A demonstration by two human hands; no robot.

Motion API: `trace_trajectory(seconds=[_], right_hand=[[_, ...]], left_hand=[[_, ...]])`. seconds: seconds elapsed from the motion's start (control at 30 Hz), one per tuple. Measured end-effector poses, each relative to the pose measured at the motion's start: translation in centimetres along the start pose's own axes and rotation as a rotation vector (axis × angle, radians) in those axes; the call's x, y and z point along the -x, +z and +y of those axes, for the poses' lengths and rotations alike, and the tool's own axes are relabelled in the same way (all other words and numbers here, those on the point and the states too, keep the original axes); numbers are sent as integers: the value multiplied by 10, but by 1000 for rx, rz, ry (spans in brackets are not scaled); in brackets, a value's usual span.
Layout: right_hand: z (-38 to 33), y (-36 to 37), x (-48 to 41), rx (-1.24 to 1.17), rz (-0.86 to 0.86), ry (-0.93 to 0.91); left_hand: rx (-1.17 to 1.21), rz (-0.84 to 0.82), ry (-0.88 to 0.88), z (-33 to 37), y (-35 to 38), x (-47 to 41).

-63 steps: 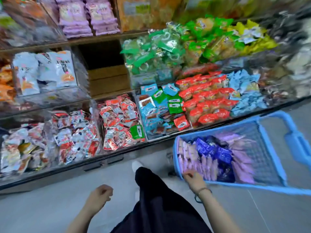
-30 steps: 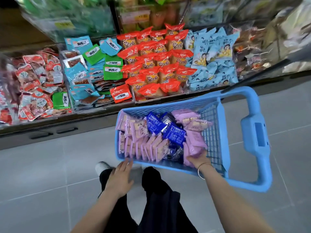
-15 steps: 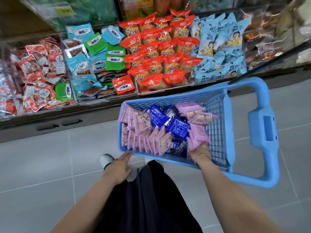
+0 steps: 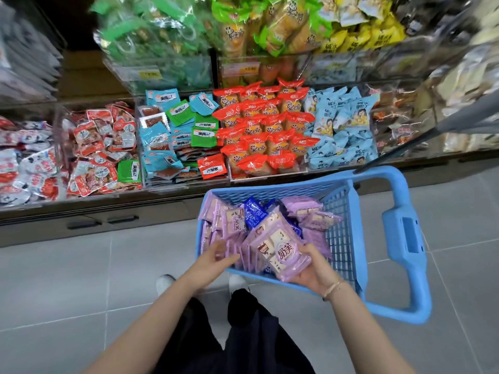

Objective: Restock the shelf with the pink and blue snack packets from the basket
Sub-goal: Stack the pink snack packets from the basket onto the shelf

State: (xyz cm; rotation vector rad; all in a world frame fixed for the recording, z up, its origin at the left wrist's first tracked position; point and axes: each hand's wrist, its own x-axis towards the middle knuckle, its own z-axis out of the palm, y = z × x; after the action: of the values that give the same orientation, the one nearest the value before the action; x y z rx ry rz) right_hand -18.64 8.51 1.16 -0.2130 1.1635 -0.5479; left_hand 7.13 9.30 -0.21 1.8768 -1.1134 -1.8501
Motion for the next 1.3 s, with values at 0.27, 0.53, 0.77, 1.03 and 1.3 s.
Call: trace_trajectory(seconds=[0.27,0.53,0.77,1.03,1.3], right_hand=[[-1,47,-6,110,-313,122],[-12,37,-12,127,-111,-10],[-6,62,-30,412,-5,-178],[10,84,-36,777,-29,-348],[20,111,-37,792,-137,-297]], left_hand=[[738,19,-10,42,-1,7],[670,329,18,31,-11,24],[637,329,-80,30,-9,27],[465,330,-67,27,-13,29],[612,402,-37,20,-15,18]])
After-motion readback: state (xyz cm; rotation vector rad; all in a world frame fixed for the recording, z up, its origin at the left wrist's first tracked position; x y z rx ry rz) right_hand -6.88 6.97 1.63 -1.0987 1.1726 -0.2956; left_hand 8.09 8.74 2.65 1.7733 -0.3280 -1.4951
